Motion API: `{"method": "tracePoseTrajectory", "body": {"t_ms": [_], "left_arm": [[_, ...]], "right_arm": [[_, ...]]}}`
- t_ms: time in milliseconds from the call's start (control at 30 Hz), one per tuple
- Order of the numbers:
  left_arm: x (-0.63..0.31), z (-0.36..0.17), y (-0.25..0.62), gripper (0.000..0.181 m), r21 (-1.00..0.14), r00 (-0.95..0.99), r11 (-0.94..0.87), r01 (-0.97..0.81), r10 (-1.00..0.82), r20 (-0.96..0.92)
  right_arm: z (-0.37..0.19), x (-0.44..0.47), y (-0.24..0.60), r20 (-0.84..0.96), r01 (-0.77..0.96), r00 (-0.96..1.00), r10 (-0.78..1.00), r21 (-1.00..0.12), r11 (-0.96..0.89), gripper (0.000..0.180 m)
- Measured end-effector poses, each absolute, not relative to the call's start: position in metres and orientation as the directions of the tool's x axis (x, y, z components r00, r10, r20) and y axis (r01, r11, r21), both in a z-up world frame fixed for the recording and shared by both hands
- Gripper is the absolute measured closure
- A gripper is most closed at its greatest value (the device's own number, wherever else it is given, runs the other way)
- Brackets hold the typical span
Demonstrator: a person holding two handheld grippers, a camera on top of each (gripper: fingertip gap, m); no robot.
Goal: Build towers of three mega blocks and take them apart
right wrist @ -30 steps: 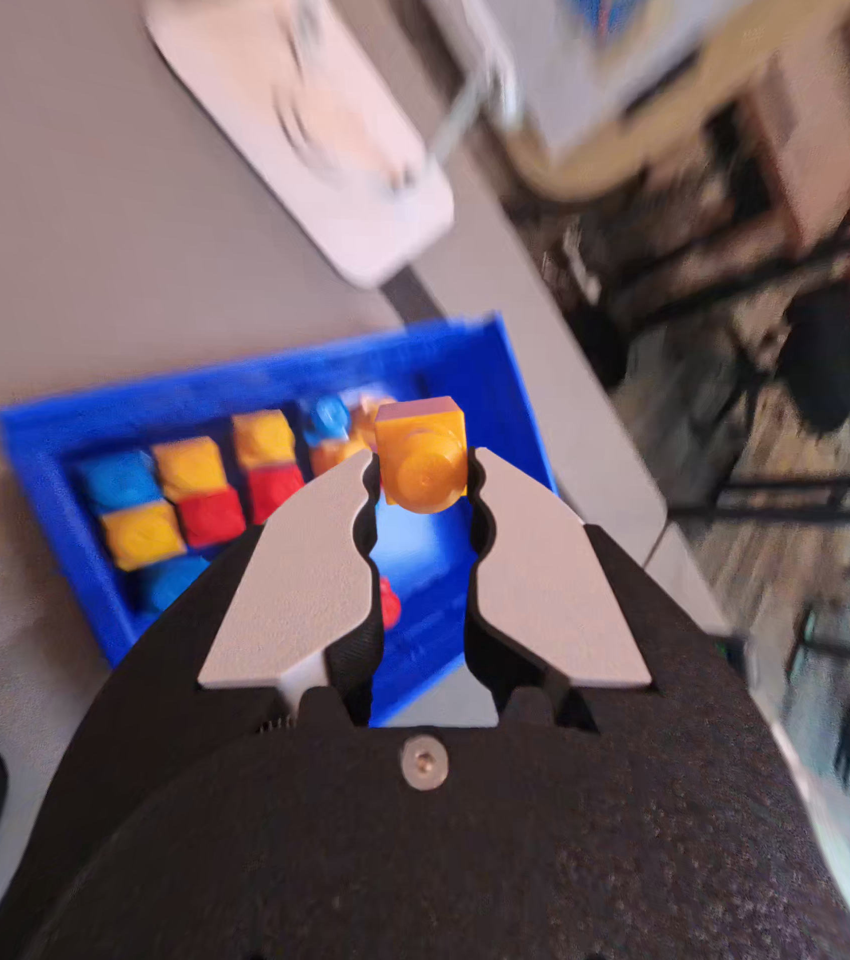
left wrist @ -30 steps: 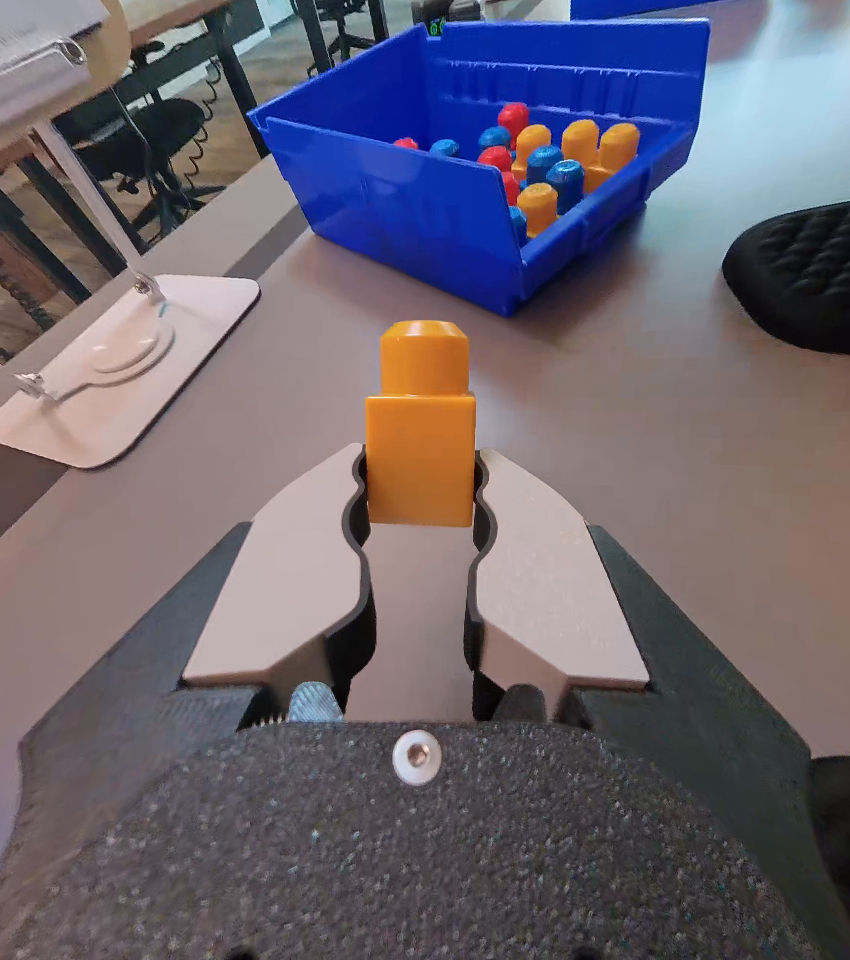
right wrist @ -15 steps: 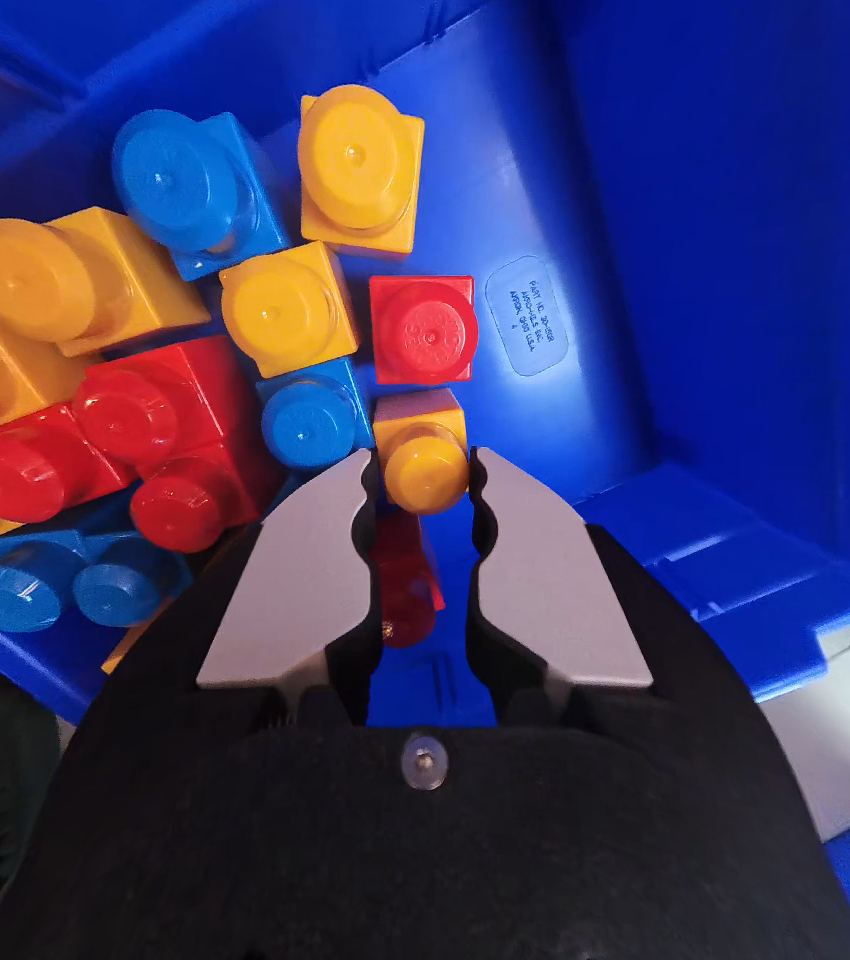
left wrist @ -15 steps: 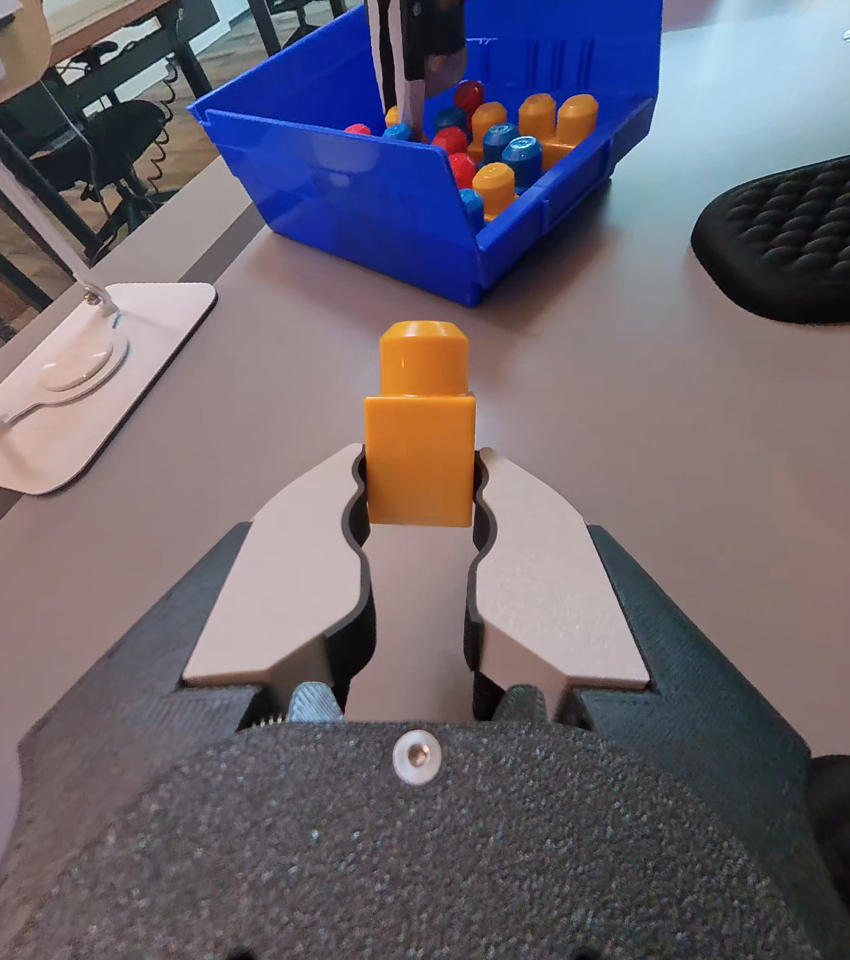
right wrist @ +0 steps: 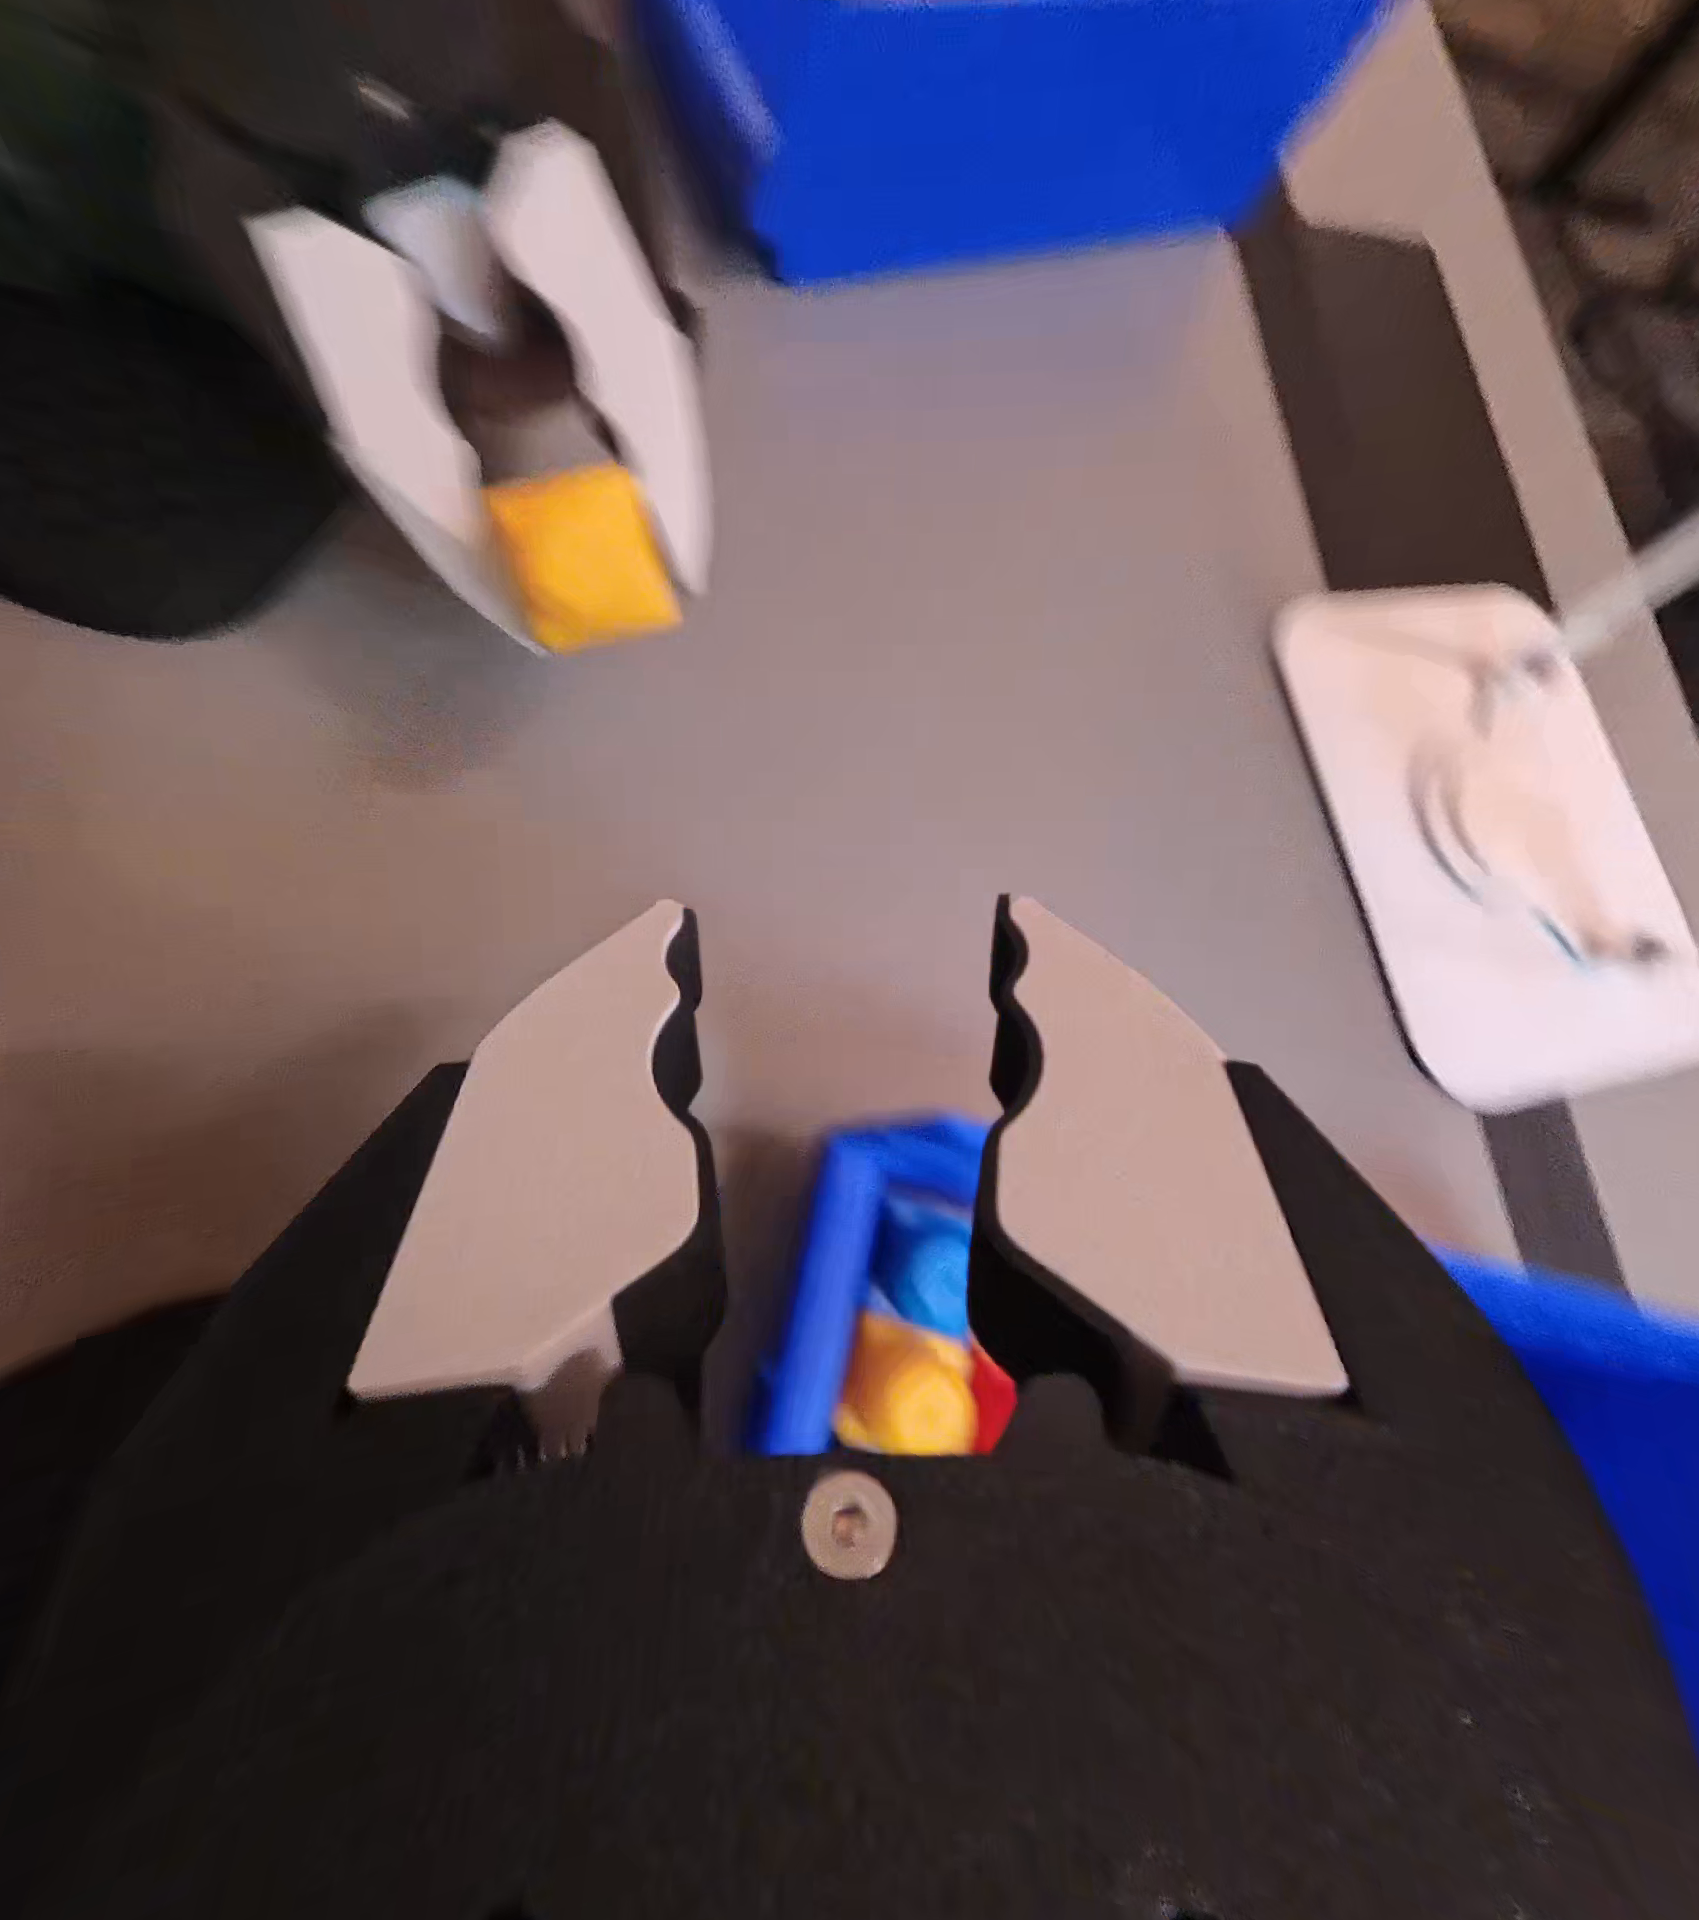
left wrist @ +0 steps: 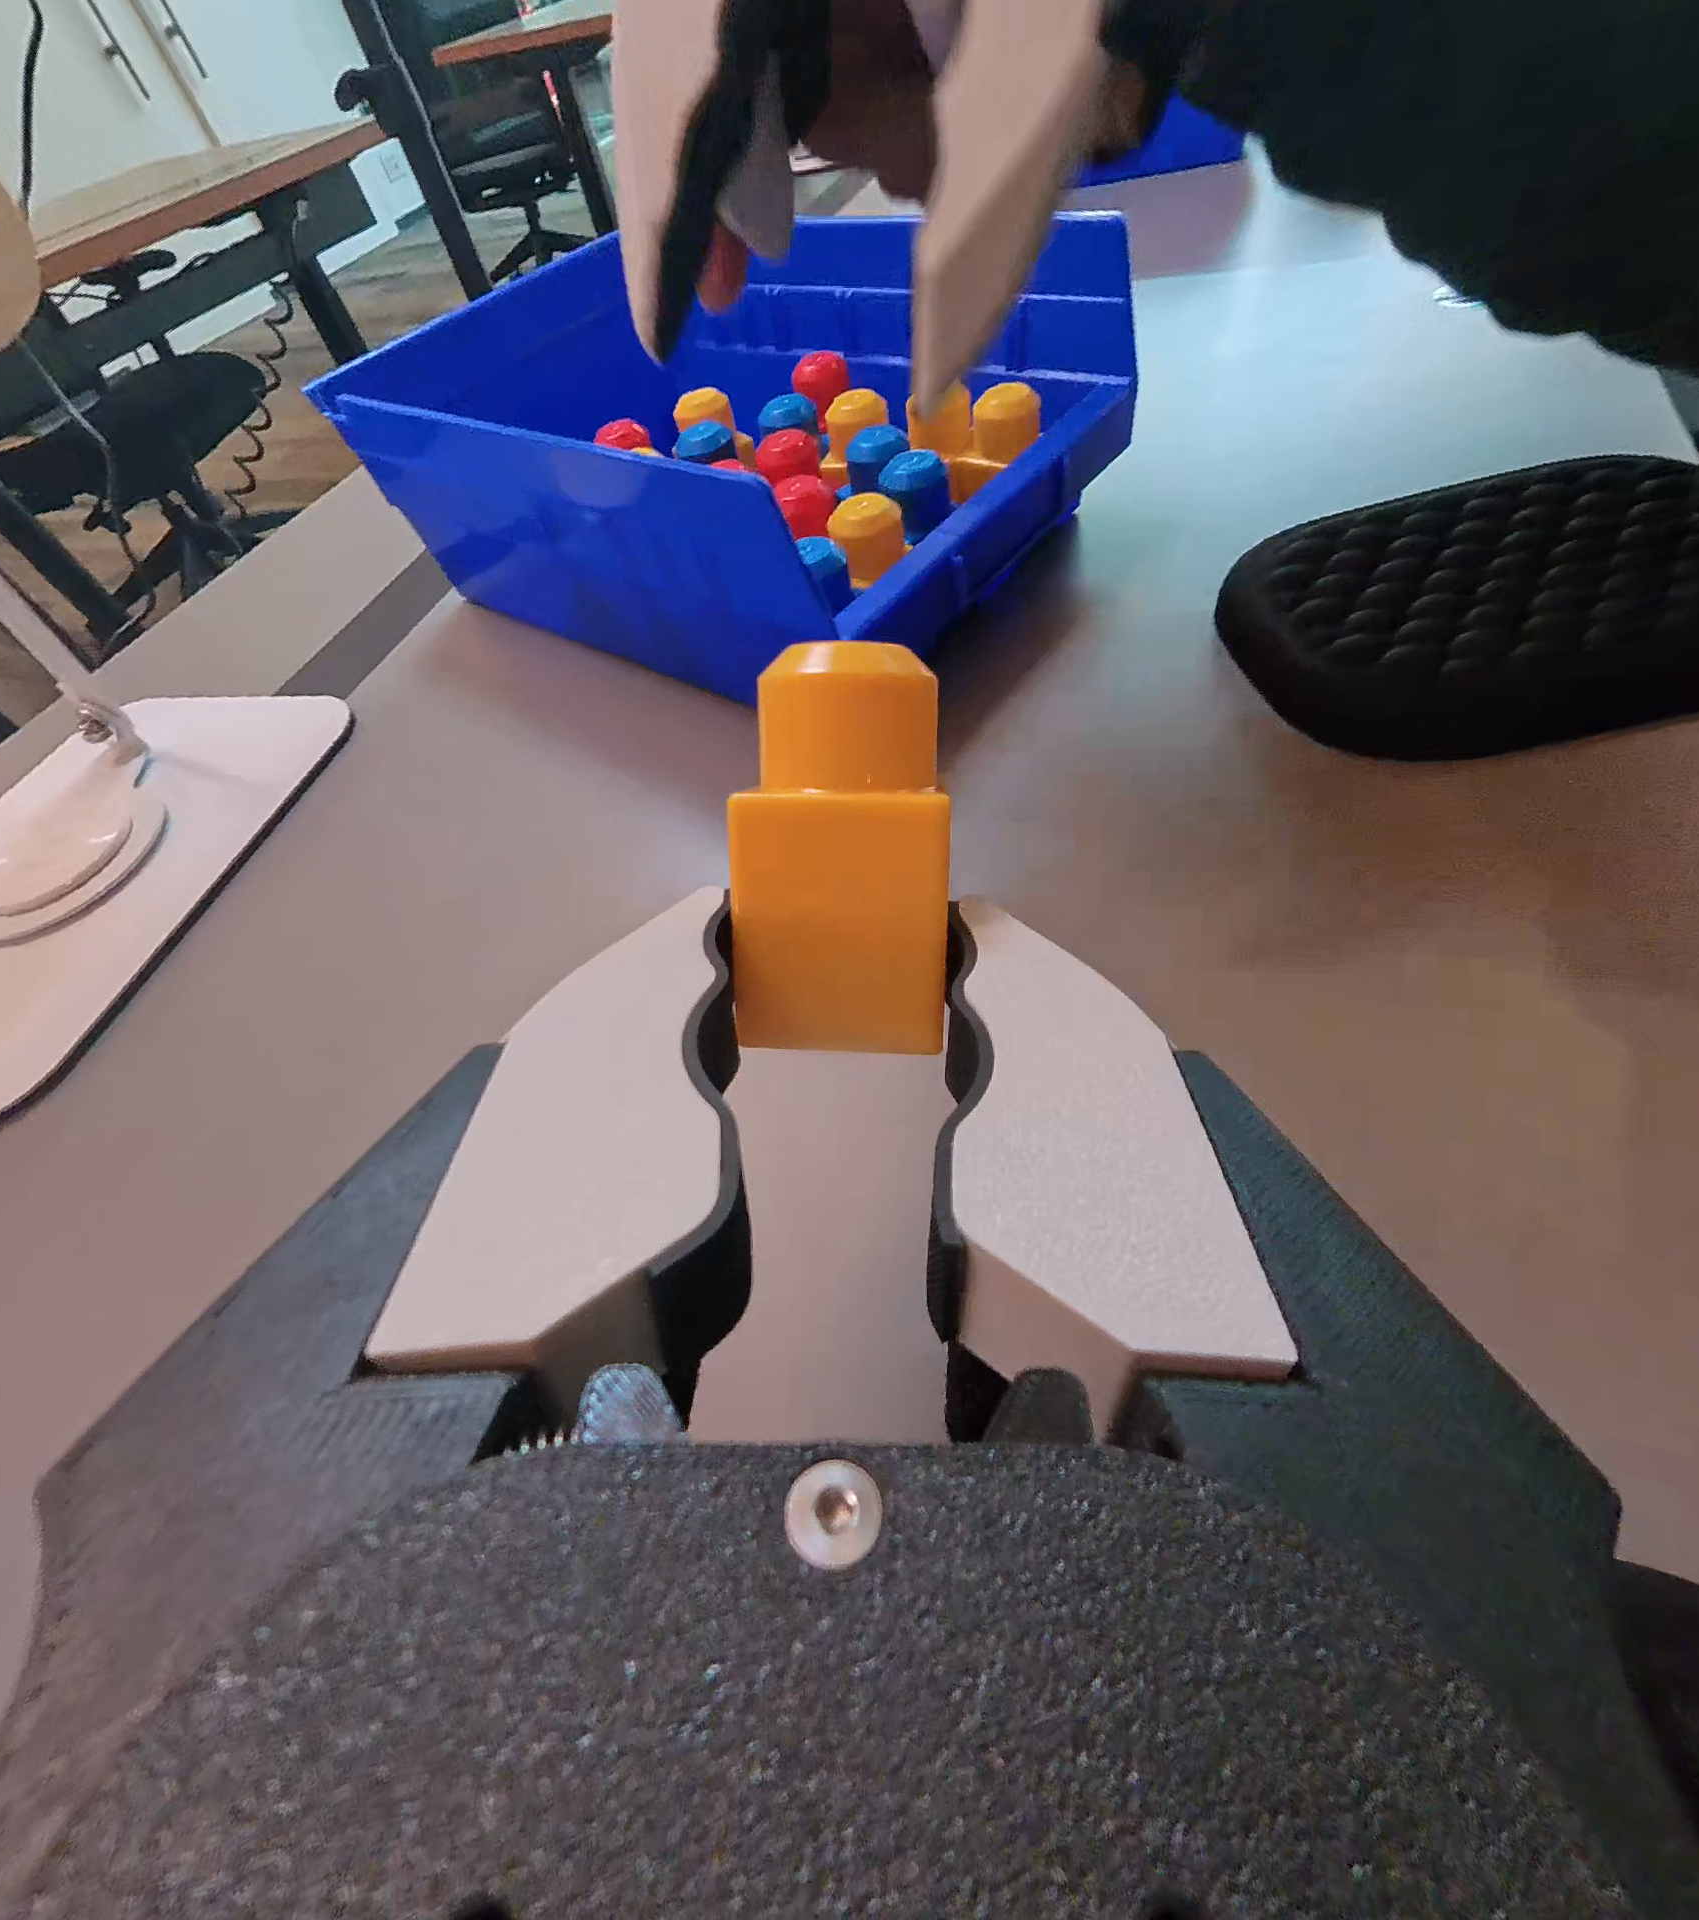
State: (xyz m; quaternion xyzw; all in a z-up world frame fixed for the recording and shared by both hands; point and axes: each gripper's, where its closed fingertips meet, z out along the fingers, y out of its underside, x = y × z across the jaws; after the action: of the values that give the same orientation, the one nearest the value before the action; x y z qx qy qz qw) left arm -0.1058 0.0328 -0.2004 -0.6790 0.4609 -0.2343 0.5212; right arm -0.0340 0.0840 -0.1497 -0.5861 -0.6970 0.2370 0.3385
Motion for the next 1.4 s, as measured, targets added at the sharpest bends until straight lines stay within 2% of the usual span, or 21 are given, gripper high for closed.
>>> {"method": "tracePoseTrajectory", "body": {"t_ms": [167,267,367,467,600,700,800,967,1200,1300,1400], "left_arm": [[-0.098,-0.200,0.025,0.144,-0.918,0.430,0.001,-0.396,-0.884,-0.186],[-0.097,-0.203,0.022,0.144,-0.913,0.413,0.003,-0.407,-0.891,-0.187],[-0.098,-0.199,0.025,0.143,-0.925,0.431,0.015,-0.380,-0.882,-0.192],[-0.109,-0.196,0.039,0.144,-0.928,0.516,-0.009,-0.373,-0.833,-0.199],[-0.130,-0.195,0.058,0.157,-0.927,0.615,-0.040,-0.374,-0.758,-0.216],[-0.147,-0.181,0.067,0.180,-0.937,0.691,-0.014,-0.350,-0.679,-0.248],[-0.165,-0.164,0.074,0.181,-0.949,0.765,0.003,-0.316,-0.591,-0.256],[-0.199,-0.133,0.081,0.181,-0.974,0.863,0.056,-0.218,-0.456,-0.219],[-0.268,-0.091,0.079,0.181,-0.975,0.955,0.153,-0.159,-0.226,-0.191],[-0.299,-0.081,0.077,0.181,-0.980,0.977,0.157,-0.125,-0.152,-0.150],[-0.330,-0.080,0.077,0.181,-0.983,0.988,0.128,-0.132,-0.060,-0.140]], "right_arm": [[-0.172,-0.089,0.021,0.215,0.566,-0.211,0.954,-0.769,0.298,0.132],[-0.172,-0.105,0.015,0.207,0.515,-0.188,0.960,-0.812,0.276,0.146],[-0.168,-0.104,0.017,0.202,0.515,-0.163,0.966,-0.817,0.258,0.150],[-0.149,-0.094,0.032,0.225,0.514,-0.077,0.971,-0.826,0.232,0.150],[-0.096,-0.051,0.096,0.301,0.510,0.185,0.935,-0.843,0.170,0.150],[-0.079,0.015,0.178,0.422,0.640,0.421,0.803,-0.765,0.067,0.150],[-0.094,0.093,0.251,0.474,0.739,0.572,0.670,-0.653,-0.168,0.150],[-0.154,0.167,0.292,0.395,0.732,0.672,0.626,-0.478,-0.485,0.150],[-0.220,0.189,0.283,0.327,0.778,0.626,0.707,-0.213,-0.590,0.150],[-0.235,0.192,0.272,0.263,0.778,0.625,0.735,-0.138,-0.613,0.150],[-0.242,0.188,0.265,0.200,0.767,0.641,0.741,-0.134,-0.628,0.150]]}}
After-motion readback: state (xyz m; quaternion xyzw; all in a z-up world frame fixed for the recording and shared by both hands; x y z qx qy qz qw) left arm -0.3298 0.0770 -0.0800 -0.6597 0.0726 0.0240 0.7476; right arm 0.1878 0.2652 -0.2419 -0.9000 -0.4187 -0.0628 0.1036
